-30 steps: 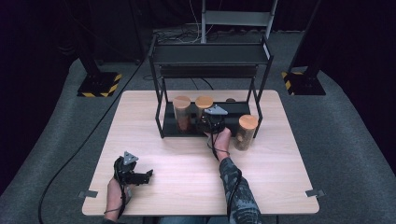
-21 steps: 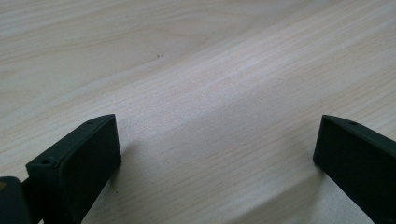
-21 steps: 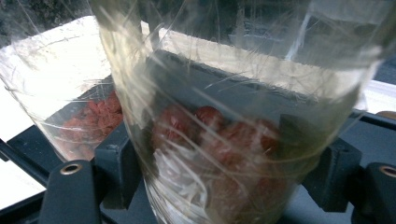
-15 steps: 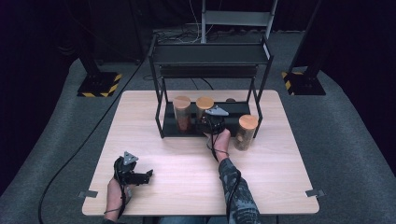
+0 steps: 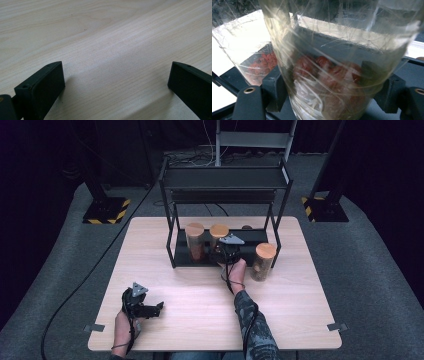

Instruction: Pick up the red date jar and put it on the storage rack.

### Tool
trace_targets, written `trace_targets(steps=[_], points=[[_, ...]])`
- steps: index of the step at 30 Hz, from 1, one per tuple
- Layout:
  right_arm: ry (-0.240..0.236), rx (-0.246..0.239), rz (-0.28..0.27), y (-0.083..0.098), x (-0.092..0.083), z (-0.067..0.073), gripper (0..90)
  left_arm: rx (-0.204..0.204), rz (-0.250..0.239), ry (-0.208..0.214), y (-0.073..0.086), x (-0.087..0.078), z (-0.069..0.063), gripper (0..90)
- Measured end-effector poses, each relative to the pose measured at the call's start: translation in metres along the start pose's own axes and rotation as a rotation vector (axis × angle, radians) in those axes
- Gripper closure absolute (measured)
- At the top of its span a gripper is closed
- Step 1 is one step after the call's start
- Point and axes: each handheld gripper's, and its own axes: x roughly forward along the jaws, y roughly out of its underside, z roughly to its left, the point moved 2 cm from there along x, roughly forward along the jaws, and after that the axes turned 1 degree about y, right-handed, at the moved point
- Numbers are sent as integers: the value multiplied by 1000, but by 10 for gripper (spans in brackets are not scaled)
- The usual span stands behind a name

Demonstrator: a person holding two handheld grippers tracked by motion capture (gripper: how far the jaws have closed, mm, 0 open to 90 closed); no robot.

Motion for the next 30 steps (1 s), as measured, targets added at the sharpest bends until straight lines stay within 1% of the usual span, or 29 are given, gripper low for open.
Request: trace_targets(steps=[30], points=[[-6, -7, 18, -2, 0, 0, 242, 0, 0, 0, 0, 0, 0, 1]])
